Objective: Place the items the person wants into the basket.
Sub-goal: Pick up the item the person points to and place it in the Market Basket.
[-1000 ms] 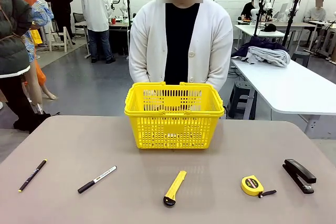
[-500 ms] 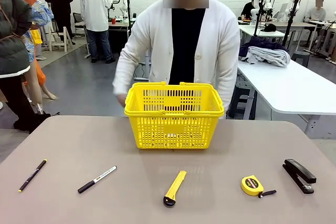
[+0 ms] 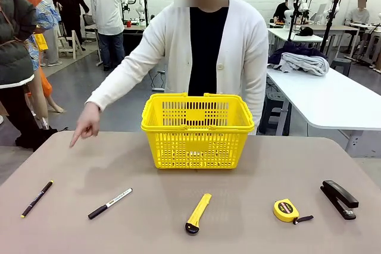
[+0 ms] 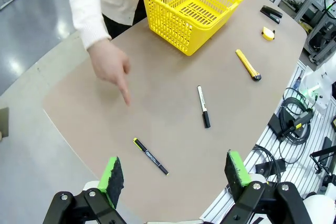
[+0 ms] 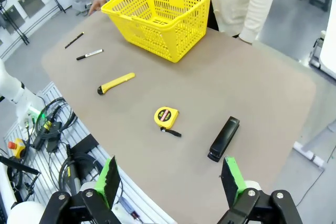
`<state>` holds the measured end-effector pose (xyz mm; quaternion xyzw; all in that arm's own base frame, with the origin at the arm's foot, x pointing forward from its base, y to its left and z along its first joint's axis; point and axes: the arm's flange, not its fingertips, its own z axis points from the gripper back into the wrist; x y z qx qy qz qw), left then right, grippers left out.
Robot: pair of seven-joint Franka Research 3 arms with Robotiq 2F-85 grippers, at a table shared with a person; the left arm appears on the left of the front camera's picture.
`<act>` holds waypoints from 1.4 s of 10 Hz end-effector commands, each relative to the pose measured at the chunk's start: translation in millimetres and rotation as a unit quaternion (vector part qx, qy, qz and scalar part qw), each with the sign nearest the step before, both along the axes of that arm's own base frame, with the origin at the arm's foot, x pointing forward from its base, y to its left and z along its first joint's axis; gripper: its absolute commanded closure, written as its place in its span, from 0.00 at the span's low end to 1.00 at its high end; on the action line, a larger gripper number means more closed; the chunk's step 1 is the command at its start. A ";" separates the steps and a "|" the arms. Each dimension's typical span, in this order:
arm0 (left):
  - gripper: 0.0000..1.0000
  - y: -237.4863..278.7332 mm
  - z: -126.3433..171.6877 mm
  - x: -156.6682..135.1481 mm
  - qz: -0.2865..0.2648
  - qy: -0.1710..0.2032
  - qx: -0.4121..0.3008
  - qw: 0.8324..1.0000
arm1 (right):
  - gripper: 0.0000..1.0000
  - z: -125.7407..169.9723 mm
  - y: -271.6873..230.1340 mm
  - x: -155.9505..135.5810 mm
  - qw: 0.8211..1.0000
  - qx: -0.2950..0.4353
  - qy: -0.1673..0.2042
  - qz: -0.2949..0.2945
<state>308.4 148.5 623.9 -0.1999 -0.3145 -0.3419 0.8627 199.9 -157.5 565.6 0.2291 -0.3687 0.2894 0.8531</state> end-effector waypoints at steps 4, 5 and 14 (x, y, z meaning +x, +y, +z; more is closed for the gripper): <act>0.00 2.7 1.4 -0.7 0.001 -0.003 0.000 1.000 | 0.00 1.4 1.4 3.8 1.000 0.005 -0.008 0.005; 0.00 2.7 1.4 -0.7 0.001 -0.003 0.000 1.000 | 0.00 1.4 1.4 3.8 1.000 0.005 -0.008 0.005; 0.00 -87.1 -134.8 35.3 -0.020 0.112 0.272 0.955 | 0.00 1.4 1.4 3.8 1.000 0.005 -0.008 0.005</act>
